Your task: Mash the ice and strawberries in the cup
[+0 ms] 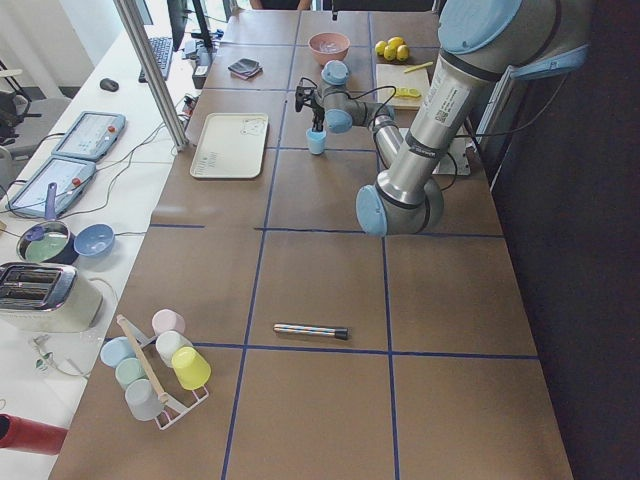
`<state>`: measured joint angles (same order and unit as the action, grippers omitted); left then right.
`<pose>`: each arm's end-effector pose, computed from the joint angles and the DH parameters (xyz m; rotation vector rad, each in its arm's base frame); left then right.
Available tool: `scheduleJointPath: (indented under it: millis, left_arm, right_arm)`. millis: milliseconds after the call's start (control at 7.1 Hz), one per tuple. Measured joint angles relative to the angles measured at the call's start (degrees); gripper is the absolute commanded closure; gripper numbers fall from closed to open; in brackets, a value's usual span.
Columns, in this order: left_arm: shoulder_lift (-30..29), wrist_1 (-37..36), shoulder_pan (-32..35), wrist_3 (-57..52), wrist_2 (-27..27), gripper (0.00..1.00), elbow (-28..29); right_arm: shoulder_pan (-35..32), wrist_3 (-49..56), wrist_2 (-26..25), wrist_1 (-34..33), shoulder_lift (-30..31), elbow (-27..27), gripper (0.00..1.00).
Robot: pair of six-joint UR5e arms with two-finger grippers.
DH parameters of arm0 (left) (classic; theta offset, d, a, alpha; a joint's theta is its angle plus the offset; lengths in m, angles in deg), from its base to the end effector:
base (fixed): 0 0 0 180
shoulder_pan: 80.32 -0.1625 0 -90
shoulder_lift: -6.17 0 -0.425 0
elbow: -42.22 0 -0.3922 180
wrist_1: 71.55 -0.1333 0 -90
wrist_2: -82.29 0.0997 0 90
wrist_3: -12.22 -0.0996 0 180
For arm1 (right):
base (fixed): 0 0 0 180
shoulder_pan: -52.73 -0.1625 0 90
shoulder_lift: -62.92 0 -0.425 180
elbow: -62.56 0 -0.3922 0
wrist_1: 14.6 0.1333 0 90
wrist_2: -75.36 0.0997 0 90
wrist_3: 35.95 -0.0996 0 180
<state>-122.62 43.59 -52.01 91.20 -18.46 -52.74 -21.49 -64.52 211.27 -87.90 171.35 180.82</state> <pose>0.5414 -0.4219 0.1648 0.2487 1.1847 -0.1513 -0.0418 -0.3750 0.5162 0.1084 -0.8923 0.0225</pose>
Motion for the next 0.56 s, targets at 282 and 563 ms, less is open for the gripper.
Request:
scheduleJointPath:
  millis: [282, 563]
  left_arm:
    - [0.2, 0.0, 0.2, -0.4, 1.5, 0.02, -0.4]
    - [3.2, -0.1, 2.7, -4.9, 0.5, 0.02, -1.9]
  right_arm:
    - [0.0, 0.0, 0.0, 0.0, -0.1, -0.3, 0.01]
    - [-0.2, 0.1, 0.0, -0.1, -0.2, -0.8, 0.01]
